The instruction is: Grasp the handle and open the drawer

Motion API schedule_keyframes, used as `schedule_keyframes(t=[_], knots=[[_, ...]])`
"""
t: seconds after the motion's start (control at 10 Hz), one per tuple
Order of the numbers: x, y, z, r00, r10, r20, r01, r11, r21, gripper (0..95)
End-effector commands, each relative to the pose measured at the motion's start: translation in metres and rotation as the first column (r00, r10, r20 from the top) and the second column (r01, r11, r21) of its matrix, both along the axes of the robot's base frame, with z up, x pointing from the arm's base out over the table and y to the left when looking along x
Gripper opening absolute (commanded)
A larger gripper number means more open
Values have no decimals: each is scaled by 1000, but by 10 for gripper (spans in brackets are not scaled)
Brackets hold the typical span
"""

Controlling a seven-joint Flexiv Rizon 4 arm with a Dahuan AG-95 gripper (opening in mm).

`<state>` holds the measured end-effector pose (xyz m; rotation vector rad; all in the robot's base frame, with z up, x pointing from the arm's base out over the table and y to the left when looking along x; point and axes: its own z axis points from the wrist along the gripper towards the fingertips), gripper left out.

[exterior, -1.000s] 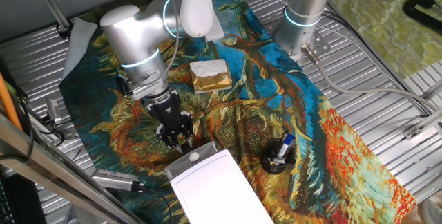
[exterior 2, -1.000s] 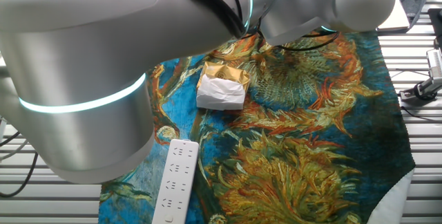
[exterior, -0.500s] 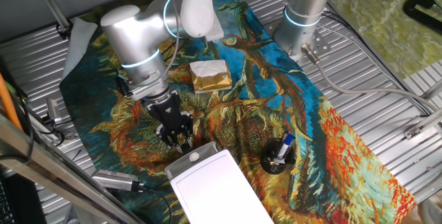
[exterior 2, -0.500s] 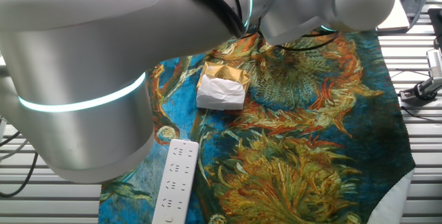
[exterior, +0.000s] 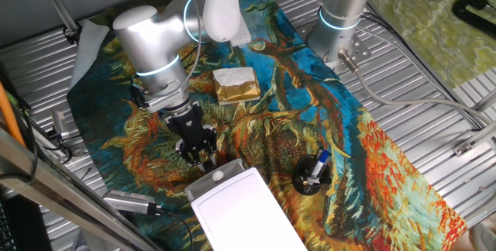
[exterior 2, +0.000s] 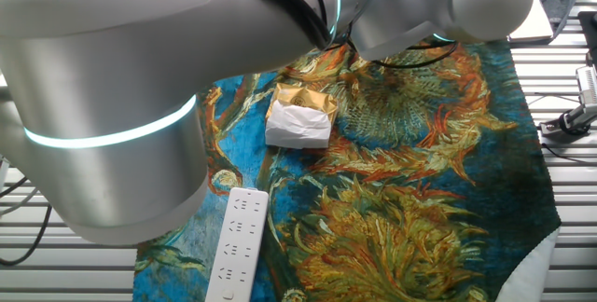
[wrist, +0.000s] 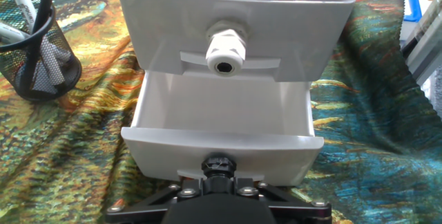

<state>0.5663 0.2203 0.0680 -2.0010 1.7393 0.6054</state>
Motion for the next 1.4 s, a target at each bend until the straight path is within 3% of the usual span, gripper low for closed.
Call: schedule_keyframes(t=[0.1,1.4], knots=[[0,0,0,1000,-2,0,2,1000,-1,0],[0,0,0,999,-31,-13,31,1000,1,0]])
